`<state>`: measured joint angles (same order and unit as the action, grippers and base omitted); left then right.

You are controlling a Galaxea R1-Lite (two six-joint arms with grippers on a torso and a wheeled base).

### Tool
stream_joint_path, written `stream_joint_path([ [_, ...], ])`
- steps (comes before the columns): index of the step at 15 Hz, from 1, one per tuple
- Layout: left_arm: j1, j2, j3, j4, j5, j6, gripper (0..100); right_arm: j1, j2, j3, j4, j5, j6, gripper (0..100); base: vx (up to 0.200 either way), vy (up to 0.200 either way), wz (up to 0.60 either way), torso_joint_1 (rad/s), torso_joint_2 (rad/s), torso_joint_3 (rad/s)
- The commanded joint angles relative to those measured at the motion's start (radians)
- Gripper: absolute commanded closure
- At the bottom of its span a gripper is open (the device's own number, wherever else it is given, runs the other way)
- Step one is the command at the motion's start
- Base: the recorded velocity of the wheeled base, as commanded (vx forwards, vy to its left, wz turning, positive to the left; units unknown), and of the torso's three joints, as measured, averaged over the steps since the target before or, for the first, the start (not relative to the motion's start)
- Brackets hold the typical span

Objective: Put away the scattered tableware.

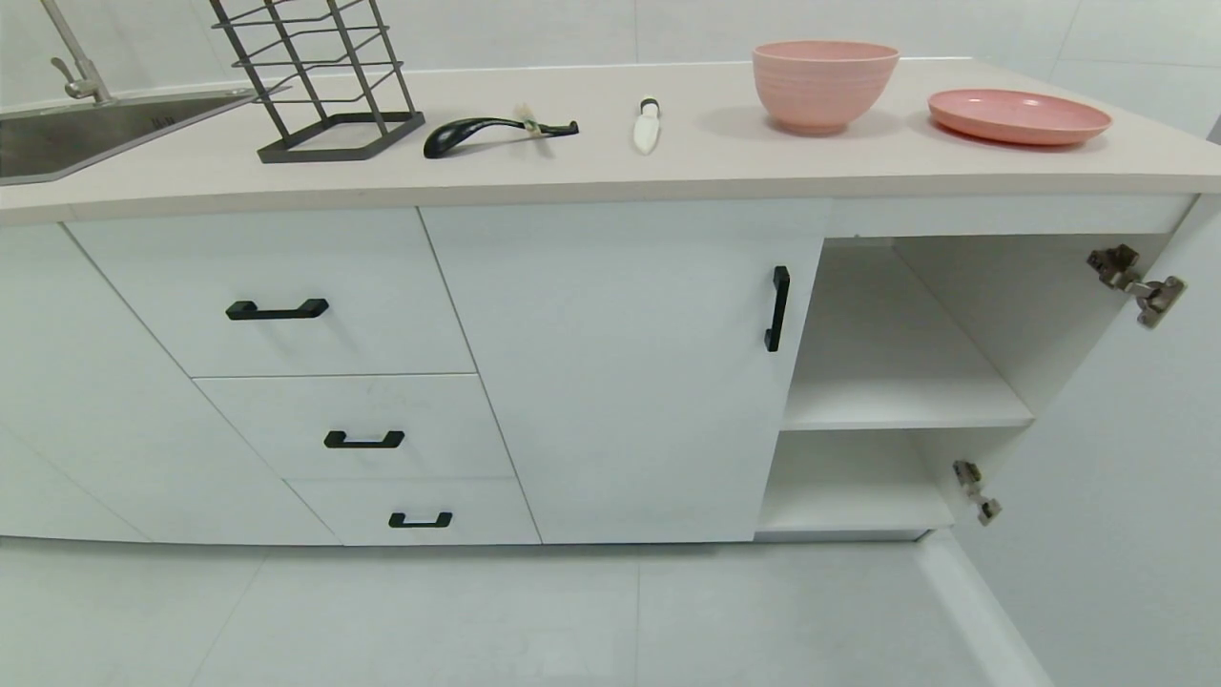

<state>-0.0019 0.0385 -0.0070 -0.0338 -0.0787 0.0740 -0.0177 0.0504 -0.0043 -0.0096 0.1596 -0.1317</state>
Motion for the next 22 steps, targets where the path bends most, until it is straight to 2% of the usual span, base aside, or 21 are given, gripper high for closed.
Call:
stream_joint_path([
  [1, 0.007, -0.039, 0.007, 0.034, 0.093, 0.013, 0, 0.001, -0.018, 0.001, 0.003, -0.101, 0.000, 0, 0.000, 0.000, 0.00, 0.000, 0.00, 0.000],
  [3, 0.007, -0.039, 0.007, 0.034, 0.105, -0.016, 0, 0.001, -0.017, 0.001, 0.007, -0.133, 0.011, 0, 0.000, 0.000, 0.00, 0.000, 0.00, 0.000],
  [5, 0.005, -0.039, 0.005, 0.032, 0.106, -0.042, 0, -0.001, -0.018, 0.003, 0.008, -0.186, 0.095, 0, 0.000, 0.000, 0.00, 0.000, 0.00, 0.000],
  [6, 0.005, -0.039, 0.007, 0.032, 0.105, -0.071, 0, 0.001, -0.017, 0.003, 0.010, -0.190, 0.101, 0, 0.000, 0.000, 0.00, 0.000, 0.00, 0.000],
  [8, 0.005, -0.039, 0.007, 0.032, 0.103, -0.103, 0, 0.004, -0.020, 0.001, 0.010, -0.187, 0.084, 0, 0.000, 0.000, 0.00, 0.000, 0.00, 0.000],
  [13, 0.005, -0.039, 0.007, 0.032, 0.105, -0.096, 0, 0.018, -0.050, 0.003, 0.010, -0.161, 0.099, 0, 0.000, -0.040, 0.00, 0.000, 0.00, 0.000],
  [14, 0.005, -0.039, 0.007, 0.032, 0.105, -0.076, 0, 0.018, -0.050, 0.003, 0.010, -0.160, 0.098, 0, 0.000, -0.200, 0.00, -0.002, 0.01, 0.007],
  [16, 0.005, -0.039, 0.007, 0.032, 0.106, -0.085, 0, 0.018, -0.050, 0.003, 0.008, -0.161, 0.101, 0, 0.000, -0.200, 0.00, 0.005, 0.00, 0.000],
  [19, 0.007, -0.039, 0.007, 0.032, 0.105, -0.106, 0, 0.018, -0.050, 0.003, 0.010, -0.161, 0.106, 0, 0.000, 0.000, 0.00, 0.000, 0.00, 0.000],
  [22, 0.007, -0.039, 0.007, 0.032, 0.105, -0.106, 0, 0.018, -0.050, 0.003, 0.008, -0.161, 0.106, 0, 0.000, 0.000, -0.60, 0.002, 0.00, -0.001],
])
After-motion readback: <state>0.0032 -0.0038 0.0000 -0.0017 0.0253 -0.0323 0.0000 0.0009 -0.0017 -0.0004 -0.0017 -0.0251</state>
